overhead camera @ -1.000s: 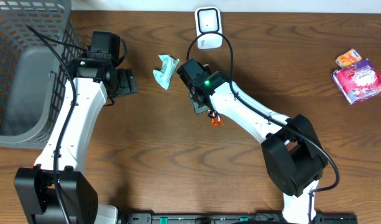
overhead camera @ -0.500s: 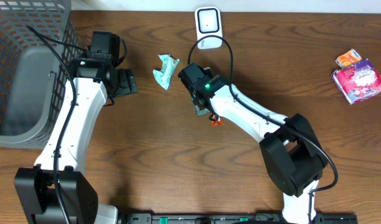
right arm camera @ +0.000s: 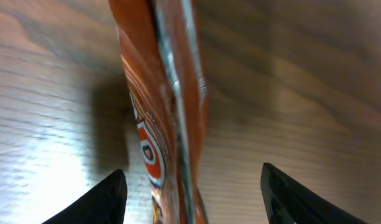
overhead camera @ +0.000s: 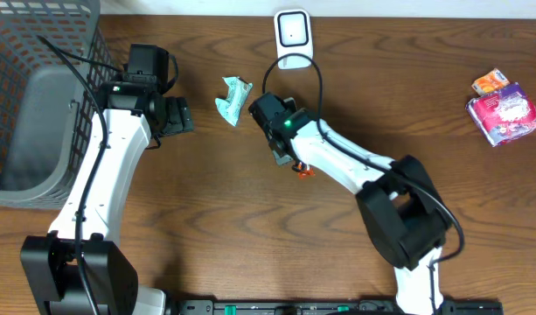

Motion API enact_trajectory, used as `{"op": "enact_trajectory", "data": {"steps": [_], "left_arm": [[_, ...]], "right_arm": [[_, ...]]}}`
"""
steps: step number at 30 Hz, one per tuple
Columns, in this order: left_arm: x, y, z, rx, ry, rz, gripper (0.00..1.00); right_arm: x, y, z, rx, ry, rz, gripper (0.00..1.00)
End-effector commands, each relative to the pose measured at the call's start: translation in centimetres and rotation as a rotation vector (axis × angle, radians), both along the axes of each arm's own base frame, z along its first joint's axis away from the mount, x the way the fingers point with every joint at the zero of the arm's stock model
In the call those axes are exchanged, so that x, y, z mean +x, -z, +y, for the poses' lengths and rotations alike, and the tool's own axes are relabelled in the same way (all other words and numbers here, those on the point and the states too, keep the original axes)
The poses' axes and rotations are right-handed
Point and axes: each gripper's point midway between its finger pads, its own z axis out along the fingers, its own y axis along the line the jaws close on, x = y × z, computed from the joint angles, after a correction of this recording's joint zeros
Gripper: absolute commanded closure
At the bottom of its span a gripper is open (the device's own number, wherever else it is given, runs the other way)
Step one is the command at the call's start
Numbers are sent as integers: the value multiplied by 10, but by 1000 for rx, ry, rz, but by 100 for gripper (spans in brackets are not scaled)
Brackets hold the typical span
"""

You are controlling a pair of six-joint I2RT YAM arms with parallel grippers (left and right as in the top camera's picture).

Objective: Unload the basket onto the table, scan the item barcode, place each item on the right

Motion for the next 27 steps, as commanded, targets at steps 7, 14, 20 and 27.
{"op": "enact_trajectory", "data": {"steps": [7, 14, 20, 27], "left_arm": [[1, 2, 4, 22, -4, 8, 2], [1, 2, 4, 22, -4, 8, 2], [1, 2, 4, 22, -4, 8, 2], [1, 2, 4, 22, -3, 8, 2]], "right_arm": [[-13, 27, 11, 70, 15, 111, 78], [4, -3, 22, 417, 78, 295, 99], [9, -35, 27, 862, 21, 468, 99], [2, -49, 7, 1257, -13, 553, 99]]}}
